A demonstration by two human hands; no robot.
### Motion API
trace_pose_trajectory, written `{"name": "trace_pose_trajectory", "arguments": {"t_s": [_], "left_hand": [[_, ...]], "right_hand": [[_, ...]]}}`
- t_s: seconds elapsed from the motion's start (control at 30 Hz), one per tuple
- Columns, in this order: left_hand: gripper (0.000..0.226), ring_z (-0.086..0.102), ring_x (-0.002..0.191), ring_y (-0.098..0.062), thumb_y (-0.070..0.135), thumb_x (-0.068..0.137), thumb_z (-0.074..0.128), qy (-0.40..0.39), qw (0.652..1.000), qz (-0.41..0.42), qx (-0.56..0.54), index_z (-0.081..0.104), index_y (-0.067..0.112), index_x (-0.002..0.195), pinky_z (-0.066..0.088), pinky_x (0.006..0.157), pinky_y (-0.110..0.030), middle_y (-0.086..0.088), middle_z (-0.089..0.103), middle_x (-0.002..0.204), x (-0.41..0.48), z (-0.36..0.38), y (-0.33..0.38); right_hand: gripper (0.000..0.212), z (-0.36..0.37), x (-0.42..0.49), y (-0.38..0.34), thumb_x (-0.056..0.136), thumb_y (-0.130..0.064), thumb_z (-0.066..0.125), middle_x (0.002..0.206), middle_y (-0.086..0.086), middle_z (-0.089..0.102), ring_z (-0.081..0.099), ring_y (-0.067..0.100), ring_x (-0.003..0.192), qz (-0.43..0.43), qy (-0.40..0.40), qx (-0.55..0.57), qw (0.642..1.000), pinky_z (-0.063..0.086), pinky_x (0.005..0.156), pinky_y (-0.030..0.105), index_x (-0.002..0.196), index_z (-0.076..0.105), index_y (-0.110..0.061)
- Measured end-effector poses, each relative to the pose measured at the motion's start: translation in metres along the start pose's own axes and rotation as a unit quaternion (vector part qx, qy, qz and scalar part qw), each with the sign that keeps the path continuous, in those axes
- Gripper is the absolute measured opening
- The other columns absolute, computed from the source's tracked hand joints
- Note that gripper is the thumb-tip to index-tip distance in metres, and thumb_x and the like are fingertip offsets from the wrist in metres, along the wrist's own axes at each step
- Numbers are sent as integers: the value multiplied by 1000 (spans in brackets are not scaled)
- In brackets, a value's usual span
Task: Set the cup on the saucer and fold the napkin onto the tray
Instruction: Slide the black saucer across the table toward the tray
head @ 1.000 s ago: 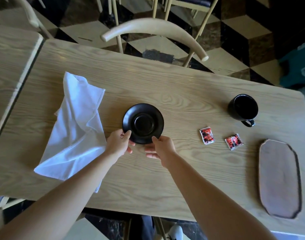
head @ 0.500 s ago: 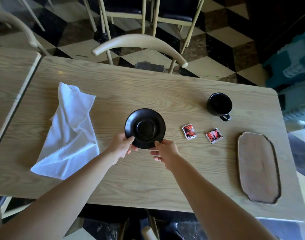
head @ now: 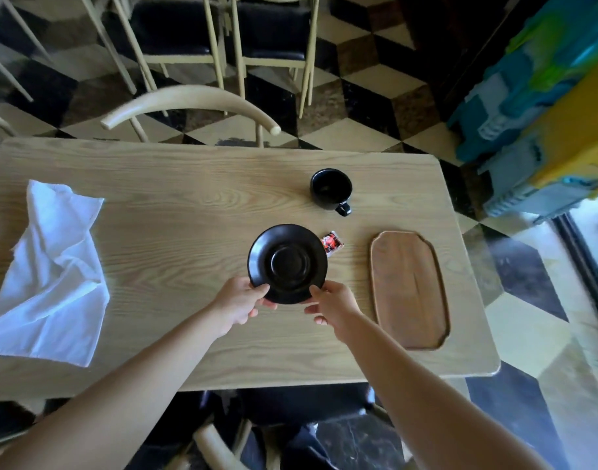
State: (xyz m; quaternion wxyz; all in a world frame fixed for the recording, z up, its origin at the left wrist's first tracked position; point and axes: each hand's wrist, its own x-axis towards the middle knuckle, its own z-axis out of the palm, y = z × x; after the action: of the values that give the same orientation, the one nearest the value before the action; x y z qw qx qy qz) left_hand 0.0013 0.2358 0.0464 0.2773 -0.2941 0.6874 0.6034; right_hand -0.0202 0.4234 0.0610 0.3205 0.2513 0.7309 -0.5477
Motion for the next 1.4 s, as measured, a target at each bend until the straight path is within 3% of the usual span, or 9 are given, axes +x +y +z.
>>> {"name": "trace_pose_trajectory", "arguments": {"t_s": [0.33,0.57,0.77,1.4], "left_hand": [[12,34,45,-11,21,92,62,-24,999,-30,35,61,9,91,14,42,-20,-7,66,72,-7,85,-13],[19,34,46,-11,22,93,61,-9,997,-45,56,55,10,80,14,40,-19,-7,60,71,-7,94,-15],[19,32,44,-11,23,92,61,-17,997,-58,56,55,10,80,13,41,-20,-7,59,71,4,105,-18],[20,29,41,-9,21,95,57,3,995,-91,27,52,7,81,12,40,-19,-7,59,66,37,127,-33]], "right_hand": [[13,-88,-12,42,99,-17,54,76,2,73,66,15,65,46,6,-5,999,44,50,25,96,66,-14],[14,-91,-4,49,99,-18,52,83,4,76,67,13,64,57,-6,-12,998,44,48,23,94,65,-17],[15,-101,8,53,100,-20,52,86,3,76,67,11,62,78,-6,-25,997,42,45,21,104,65,-14],[19,-110,45,64,100,-22,53,93,6,74,75,15,63,95,-29,-65,993,48,41,20,110,61,-8]]}}
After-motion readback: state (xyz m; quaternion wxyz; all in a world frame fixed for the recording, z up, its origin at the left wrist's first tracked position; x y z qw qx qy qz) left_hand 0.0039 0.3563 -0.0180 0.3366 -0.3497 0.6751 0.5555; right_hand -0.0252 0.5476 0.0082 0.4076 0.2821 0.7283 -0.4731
